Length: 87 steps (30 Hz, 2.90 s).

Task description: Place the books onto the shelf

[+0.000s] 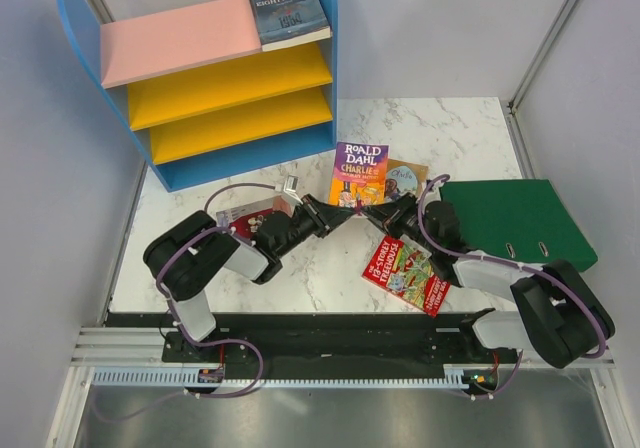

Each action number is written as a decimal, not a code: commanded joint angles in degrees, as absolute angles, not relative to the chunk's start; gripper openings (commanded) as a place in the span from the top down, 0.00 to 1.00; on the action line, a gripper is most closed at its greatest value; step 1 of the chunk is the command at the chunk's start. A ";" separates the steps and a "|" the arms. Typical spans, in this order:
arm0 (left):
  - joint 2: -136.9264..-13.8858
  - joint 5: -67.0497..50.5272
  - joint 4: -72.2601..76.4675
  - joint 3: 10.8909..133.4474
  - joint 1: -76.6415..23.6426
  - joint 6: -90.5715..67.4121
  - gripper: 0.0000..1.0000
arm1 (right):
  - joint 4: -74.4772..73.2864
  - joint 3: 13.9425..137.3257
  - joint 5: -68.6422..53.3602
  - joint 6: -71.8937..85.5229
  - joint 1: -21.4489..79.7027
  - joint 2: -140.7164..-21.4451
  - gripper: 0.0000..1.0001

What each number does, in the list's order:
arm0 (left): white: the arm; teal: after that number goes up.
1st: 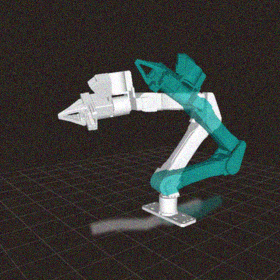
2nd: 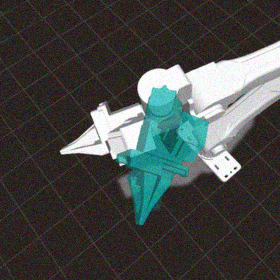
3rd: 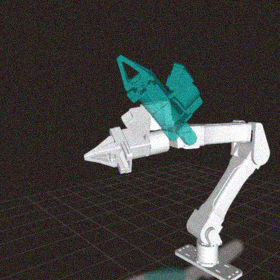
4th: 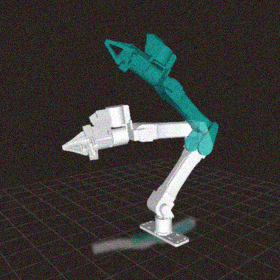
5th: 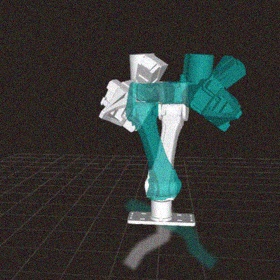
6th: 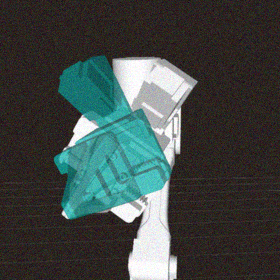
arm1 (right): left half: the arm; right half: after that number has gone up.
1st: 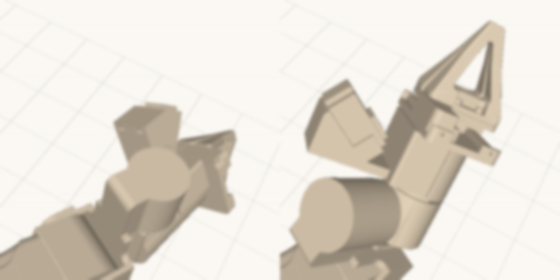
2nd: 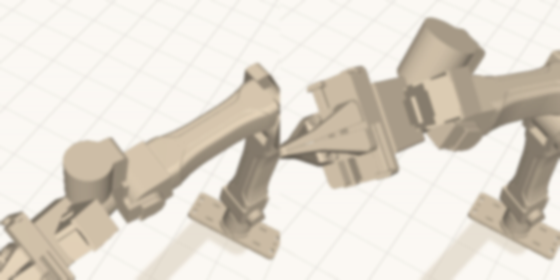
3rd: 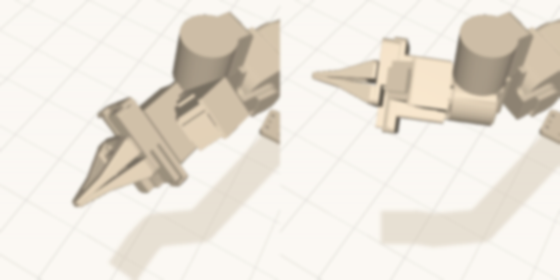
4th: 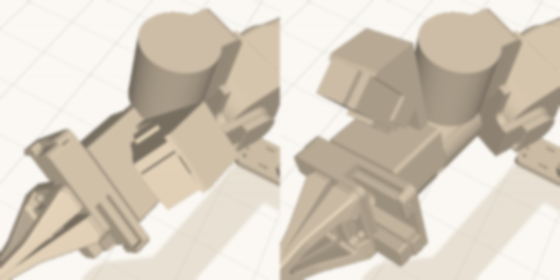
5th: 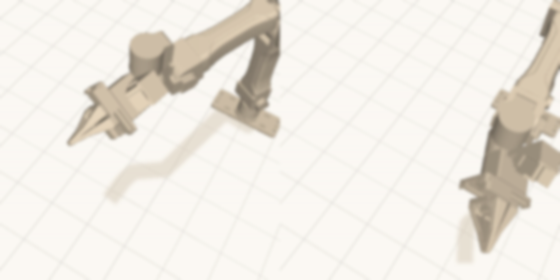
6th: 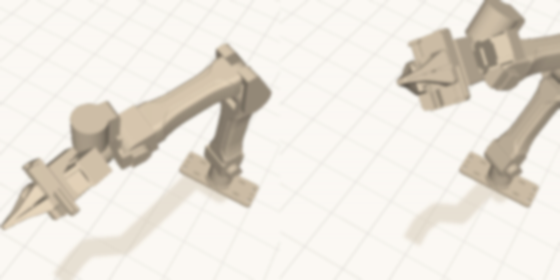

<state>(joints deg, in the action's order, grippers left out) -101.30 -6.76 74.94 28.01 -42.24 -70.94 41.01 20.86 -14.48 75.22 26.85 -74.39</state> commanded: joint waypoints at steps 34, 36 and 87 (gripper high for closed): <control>-67.05 4.91 5.11 82.05 -34.90 -46.32 0.98 | 25.48 17.05 -4.92 60.73 28.12 -65.30 0.12; -70.21 5.71 3.70 85.59 -33.84 -45.71 0.98 | 25.58 16.70 -4.75 60.47 28.13 -66.26 0.11; -107.84 -11.51 2.81 119.80 -16.17 -76.46 0.89 | 29.18 16.44 -6.68 60.03 28.13 -71.28 0.09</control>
